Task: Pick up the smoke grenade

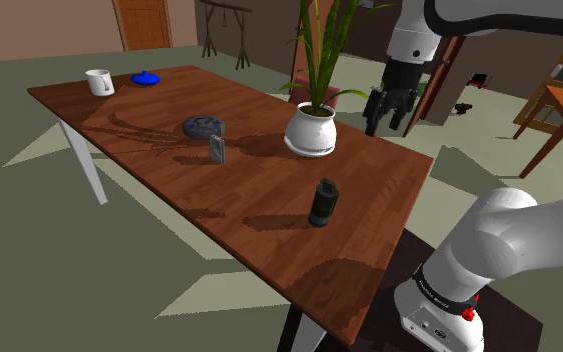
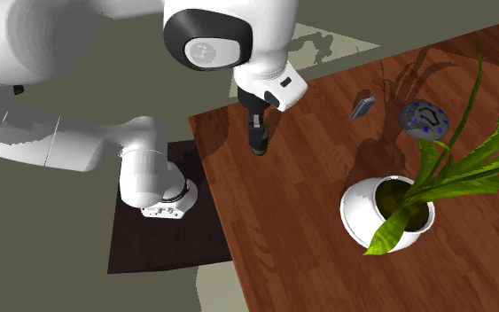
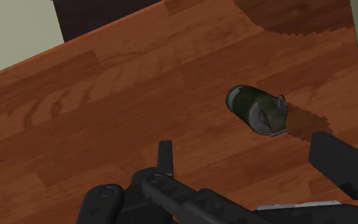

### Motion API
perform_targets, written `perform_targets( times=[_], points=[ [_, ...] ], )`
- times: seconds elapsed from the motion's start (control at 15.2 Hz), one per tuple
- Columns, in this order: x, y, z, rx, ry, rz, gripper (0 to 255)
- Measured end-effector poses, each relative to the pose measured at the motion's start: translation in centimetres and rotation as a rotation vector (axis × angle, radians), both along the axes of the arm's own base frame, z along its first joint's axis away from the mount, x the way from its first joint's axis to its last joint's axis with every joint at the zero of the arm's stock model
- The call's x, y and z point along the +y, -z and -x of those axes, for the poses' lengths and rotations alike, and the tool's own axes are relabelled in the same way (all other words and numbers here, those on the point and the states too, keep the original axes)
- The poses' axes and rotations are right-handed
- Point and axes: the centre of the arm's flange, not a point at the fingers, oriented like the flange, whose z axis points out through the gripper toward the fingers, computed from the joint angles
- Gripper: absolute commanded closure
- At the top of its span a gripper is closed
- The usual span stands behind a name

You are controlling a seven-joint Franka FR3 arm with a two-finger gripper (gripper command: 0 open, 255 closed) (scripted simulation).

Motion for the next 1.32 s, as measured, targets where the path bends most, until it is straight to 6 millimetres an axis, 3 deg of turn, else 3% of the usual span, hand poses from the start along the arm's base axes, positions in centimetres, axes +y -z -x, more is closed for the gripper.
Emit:
perform_targets(
  times=[0.13, 0.33, 0.92, 1.32],
  points=[
    [0.3, 0.5, -0.1, -0.002, -0.003, 0.000, 0],
    [2.2, 3.3, -0.2, -0.012, -0.018, 0.000, 0],
    [8.4, 13.3, -1.1, -0.051, -0.070, -0.001, 0],
    [9.2, 16.9, -1.2, -0.059, -0.077, -0.001, 0]
  ],
)
